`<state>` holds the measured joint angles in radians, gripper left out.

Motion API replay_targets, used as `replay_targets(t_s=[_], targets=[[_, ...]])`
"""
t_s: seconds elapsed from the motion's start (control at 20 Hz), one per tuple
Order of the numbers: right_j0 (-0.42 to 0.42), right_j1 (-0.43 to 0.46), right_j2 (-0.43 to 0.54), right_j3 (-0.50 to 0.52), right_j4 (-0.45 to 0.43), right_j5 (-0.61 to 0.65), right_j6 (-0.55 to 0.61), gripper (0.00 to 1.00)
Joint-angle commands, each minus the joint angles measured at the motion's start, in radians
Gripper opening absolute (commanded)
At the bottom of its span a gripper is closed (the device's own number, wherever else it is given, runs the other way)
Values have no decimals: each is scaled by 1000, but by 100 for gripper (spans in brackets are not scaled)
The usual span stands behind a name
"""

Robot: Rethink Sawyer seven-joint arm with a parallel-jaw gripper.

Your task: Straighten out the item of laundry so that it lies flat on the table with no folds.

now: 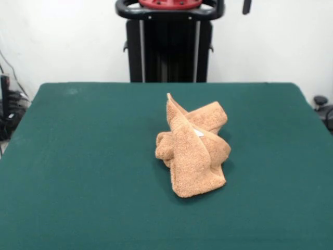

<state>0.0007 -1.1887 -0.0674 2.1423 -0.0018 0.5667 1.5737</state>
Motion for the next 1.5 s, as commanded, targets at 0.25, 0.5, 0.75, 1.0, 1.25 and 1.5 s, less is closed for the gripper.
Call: replay_targets(t_s=[0.25,0.5,0.75,1.0,1.25,1.5], targets=[[-39,172,-17,-121,-78,-64,172,100],[-43,247,-38,-188,-101,-89,187,100],[-40,293,-74,-231,-122,-132,196,100],[-52,364,-86,-281,-118,-167,195,100],[-52,448,-96,-338,-94,-210,207,100],[-48,494,-100,-344,-77,-281,216,100]])
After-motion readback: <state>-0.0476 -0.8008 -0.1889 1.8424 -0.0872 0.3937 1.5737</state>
